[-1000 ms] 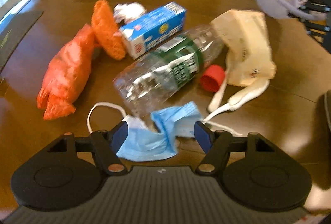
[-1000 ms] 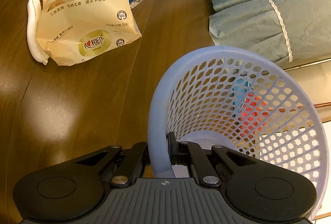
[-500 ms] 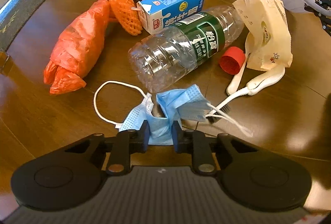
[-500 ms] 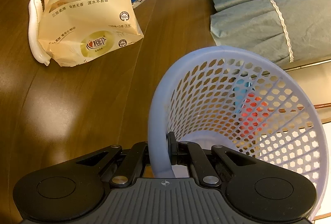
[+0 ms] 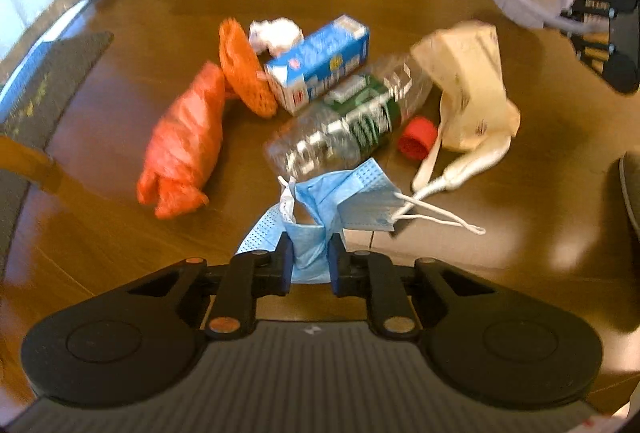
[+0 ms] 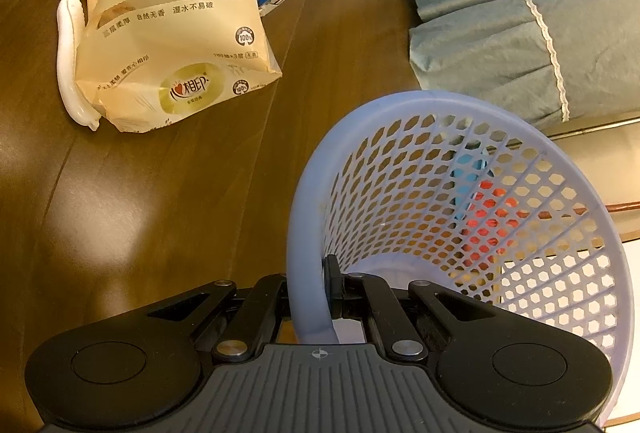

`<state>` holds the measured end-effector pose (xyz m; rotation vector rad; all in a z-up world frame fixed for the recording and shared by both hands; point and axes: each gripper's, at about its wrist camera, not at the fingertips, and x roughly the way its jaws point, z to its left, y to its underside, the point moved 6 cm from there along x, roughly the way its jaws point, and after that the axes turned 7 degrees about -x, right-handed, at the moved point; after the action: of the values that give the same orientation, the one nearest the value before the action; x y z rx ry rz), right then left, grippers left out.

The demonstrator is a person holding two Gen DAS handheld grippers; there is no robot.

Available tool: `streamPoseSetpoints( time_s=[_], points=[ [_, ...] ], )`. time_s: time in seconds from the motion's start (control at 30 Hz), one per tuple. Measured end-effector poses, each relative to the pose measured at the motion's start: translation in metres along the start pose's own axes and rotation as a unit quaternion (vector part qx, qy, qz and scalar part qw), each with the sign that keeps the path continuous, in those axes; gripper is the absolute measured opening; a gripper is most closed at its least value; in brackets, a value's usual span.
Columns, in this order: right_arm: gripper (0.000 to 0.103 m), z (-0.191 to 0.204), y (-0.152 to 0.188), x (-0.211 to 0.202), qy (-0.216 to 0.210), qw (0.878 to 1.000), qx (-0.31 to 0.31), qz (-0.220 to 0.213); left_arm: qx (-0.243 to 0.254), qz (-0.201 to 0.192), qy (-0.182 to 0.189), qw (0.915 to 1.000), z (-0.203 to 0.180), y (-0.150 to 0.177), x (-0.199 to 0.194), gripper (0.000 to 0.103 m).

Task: Collect trash
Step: 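Carry the mask with the left tool into the held wastebasket and release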

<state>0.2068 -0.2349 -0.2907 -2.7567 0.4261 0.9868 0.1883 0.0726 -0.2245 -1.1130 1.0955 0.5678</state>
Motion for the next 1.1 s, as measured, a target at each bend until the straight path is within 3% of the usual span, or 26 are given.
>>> streamPoseSetpoints(
  time_s=[0.3,0.47,0.73,1.1],
  points=[
    [0.000,0.000,-0.004,0.000,-0.003,1.000,-0.005,0.006,-0.020,-0.059,0.009,0.9980,-0.004,-0.058,-0.026,0.014],
    [0.000,0.003,-0.006,0.001,-0.004,1.000,-0.012,0.009,-0.020,-0.092,0.032,0.9950,-0.018,-0.096,-0.033,0.014],
    [0.000,0.006,-0.006,0.000,-0.002,1.000,-0.017,0.009,0.025,-0.122,0.106,0.9865,-0.071,-0.152,-0.034,0.014],
    [0.000,0.006,-0.013,-0.002,-0.003,1.000,-0.009,-0.013,0.082,-0.129,0.194,0.9690,-0.155,-0.198,-0.012,0.014]
  ],
)
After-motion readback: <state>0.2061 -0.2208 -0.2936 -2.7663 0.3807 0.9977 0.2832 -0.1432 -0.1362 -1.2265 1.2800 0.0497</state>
